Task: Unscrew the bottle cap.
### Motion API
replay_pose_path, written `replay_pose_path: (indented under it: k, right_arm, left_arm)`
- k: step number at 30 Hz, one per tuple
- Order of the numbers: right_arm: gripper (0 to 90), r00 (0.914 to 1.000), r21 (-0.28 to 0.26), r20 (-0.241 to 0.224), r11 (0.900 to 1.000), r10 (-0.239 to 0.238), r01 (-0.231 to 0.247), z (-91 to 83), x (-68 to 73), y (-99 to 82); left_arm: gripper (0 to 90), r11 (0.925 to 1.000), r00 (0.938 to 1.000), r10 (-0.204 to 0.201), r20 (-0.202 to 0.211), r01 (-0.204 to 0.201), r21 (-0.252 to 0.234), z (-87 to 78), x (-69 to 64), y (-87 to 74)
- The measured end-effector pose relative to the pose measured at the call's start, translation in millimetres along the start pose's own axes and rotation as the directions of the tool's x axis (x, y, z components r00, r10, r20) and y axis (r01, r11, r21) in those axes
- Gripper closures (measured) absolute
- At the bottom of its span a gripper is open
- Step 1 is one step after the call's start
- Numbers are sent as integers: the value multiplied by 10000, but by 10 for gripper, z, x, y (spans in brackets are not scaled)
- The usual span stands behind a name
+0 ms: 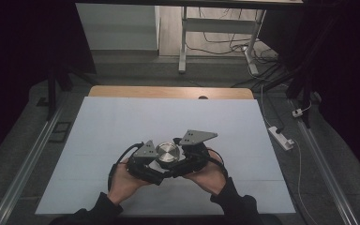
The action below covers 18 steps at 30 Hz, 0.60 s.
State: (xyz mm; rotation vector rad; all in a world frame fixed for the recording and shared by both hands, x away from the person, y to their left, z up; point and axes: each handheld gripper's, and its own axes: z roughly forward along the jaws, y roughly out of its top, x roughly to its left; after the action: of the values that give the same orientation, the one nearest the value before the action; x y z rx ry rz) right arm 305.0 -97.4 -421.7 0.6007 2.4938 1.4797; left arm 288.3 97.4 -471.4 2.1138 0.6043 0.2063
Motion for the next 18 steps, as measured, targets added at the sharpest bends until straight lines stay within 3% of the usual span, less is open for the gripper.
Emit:
replay_pose_path:
  k: [2,8,10,11,12,14,18]
  right_arm:
    - [173,10000,-173,-43,9998,54,-55,14,10,-21]
    - [188,9994,-150,-333,9999,-10,5,0,12,-17]
    - [189,9955,-105,-935,9999,-134,125,-28,-20,-7]
    - [190,9928,-109,-1176,9997,-242,231,-39,-29,-4]
    - [190,9896,-130,-1402,9995,-308,293,-50,-36,-2]
    - [198,9829,-315,-1812,9991,-332,279,-77,-55,6]
    - [198,9804,-161,-1844,9976,-696,678,-92,-44,16]
  left_arm:
    - [161,10000,10000,46,-6,-46,42,7,-13,5]
    - [161,9998,9988,176,454,-175,-23,-9,11,2]
    - [161,9989,9924,457,1145,-447,-109,-30,30,1]
    - [161,9989,9924,457,1145,-447,-109,-30,30,1]
    - [160,9983,9854,580,1604,-560,-174,-37,41,-1]
    - [161,9977,9802,677,1859,-663,-138,-32,37,-2]
    - [160,9972,9774,753,1976,-741,-133,-16,32,-7]
